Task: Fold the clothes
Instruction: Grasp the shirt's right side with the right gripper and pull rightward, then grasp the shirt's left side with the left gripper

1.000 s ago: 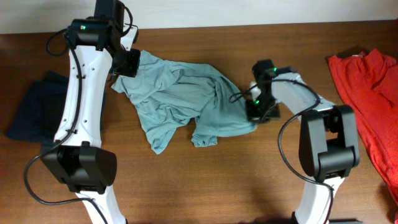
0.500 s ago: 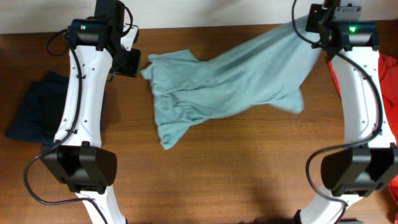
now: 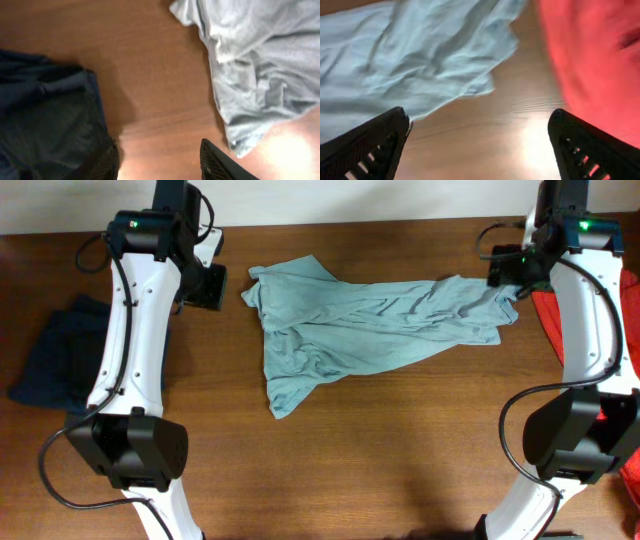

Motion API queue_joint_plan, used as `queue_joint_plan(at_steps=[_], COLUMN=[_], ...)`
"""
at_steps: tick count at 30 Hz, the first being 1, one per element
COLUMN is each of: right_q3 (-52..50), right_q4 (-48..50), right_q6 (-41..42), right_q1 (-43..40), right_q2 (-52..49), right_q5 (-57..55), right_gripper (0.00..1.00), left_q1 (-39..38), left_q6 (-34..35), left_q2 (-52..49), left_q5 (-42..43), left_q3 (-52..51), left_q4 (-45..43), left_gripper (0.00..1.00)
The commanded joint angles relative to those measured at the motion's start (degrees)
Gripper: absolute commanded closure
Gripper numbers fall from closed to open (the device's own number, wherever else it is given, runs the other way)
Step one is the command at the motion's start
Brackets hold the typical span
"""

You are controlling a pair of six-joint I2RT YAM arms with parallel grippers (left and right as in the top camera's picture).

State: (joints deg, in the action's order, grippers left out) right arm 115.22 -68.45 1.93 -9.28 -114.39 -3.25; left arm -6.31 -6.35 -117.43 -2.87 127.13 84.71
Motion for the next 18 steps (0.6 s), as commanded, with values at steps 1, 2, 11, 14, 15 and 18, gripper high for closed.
queue_joint_plan(at_steps=[1,2,11,14,15,18], right_q3=[0.2,0.2,0.2,0.2,0.2,0.2], right_q4=[-2.2,-2.7,-8.7,-9.8,-10.1,-10.1], right_q6=[0.4,0.4,0.4,0.2,0.2,0.0], right_q1=[0.3,0.3,0.3,0.3,0.3,0.3], right_q2=[0.7,0.7,0.7,0.7,0.7,0.7], right_q5=[14.1,15.2,19.3,19.3,19.3,19.3], right_gripper=[0.1,0.1,0.1,0.09,0.09,0.09], left_q1=[0.1,0.1,-2.0,-4.4,-6.0,-9.1], left_q6=[1.7,2.2,5.7,5.5,4.9,3.5], left_q2=[-0.1,-0.1,-0.1,-0.1,-0.1,-0.1], left_q5=[4.7,5.5,20.5,22.7,22.6,20.8], left_q3=[0.3,0.2,-19.2,-28.6,-32.4,-37.6], left_q4=[3.8,4.5,1.4,-4.4,-7.2,-11.9], left_gripper=[0.48,0.48,0.5,0.5,0.52,0.53])
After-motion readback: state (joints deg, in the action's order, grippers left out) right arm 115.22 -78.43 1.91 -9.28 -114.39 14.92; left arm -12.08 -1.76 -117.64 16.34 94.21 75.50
